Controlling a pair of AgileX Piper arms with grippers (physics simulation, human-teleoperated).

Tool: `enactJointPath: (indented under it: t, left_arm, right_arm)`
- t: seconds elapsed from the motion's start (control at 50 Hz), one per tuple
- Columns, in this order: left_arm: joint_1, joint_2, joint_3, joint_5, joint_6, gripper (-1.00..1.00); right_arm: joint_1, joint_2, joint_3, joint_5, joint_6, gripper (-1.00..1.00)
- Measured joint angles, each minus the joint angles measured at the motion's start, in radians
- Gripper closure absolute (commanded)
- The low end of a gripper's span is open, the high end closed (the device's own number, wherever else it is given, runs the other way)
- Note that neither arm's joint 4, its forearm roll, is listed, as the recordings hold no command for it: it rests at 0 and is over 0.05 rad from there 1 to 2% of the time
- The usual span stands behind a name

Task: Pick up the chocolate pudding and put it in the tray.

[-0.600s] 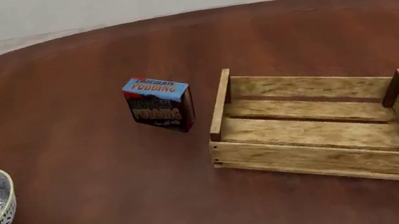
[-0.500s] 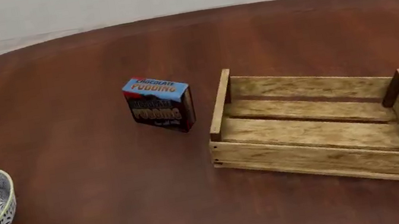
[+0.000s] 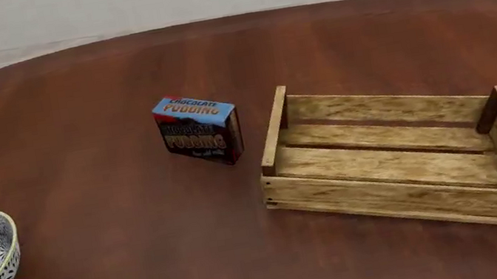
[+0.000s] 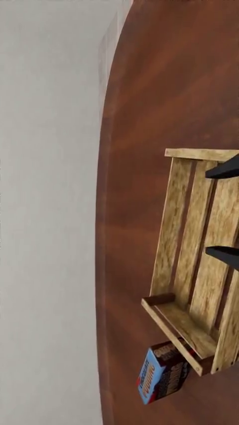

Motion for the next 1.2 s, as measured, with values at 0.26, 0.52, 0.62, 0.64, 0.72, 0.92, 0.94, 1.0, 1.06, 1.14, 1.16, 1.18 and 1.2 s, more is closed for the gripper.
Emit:
enactJointPath:
  t: [0.26, 0.52, 0.62, 0.64, 0.72, 0.92, 0.94, 1.0, 1.06, 1.14, 1.16, 1.18, 1.2]
  left_arm:
    - [0.000, 0.000, 0.000, 0.000, 0.000, -1.00]
    - [0.000, 0.000, 0.000, 0.000, 0.000, -1.00]
    - [0.000, 0.000, 0.000, 0.000, 0.000, -1.00]
    - [0.000, 0.000, 0.000, 0.000, 0.000, -1.00]
    - [0.000, 0.000, 0.000, 0.000, 0.000, -1.00]
    - [0.000, 0.000, 0.000, 0.000, 0.000, -1.00]
    - [0.000, 0.000, 0.000, 0.000, 0.000, -1.00]
    - [0.000, 0.000, 0.000, 0.000, 0.000, -1.00]
    - [0.000, 0.000, 0.000, 0.000, 0.000, -1.00]
    - [0.000, 0.000, 0.000, 0.000, 0.000, -1.00]
    - [0.000, 0.000, 0.000, 0.000, 0.000, -1.00]
    - [0.000, 0.000, 0.000, 0.000, 0.000, -1.00]
    - [0.000, 0.000, 0.000, 0.000, 0.000, -1.00]
  right_arm:
    - [0.002, 0.094, -0.123, 0.040, 0.002, -1.00]
    - [0.027, 0.289, -0.335, 0.098, 0.028, -1.00]
    - [0.052, 0.393, -0.423, 0.111, 0.023, -1.00]
    - [0.059, 0.413, -0.441, 0.113, 0.021, -1.00]
    - [0.096, 0.496, -0.517, 0.121, 0.004, -1.00]
    - [0.185, 0.694, -0.700, 0.141, -0.020, -1.00]
    - [0.190, 0.712, -0.717, 0.141, -0.019, -1.00]
    - [0.207, 0.762, -0.765, 0.144, -0.018, -1.00]
    - [0.218, 0.806, -0.808, 0.141, -0.032, -1.00]
    - [0.240, 0.866, -0.867, 0.142, -0.051, -1.00]
    - [0.248, 0.882, -0.883, 0.145, -0.059, -1.00]
    - [0.258, 0.898, -0.899, 0.147, -0.067, -1.00]
    - [0.269, 0.913, -0.916, 0.150, -0.075, -1.00]
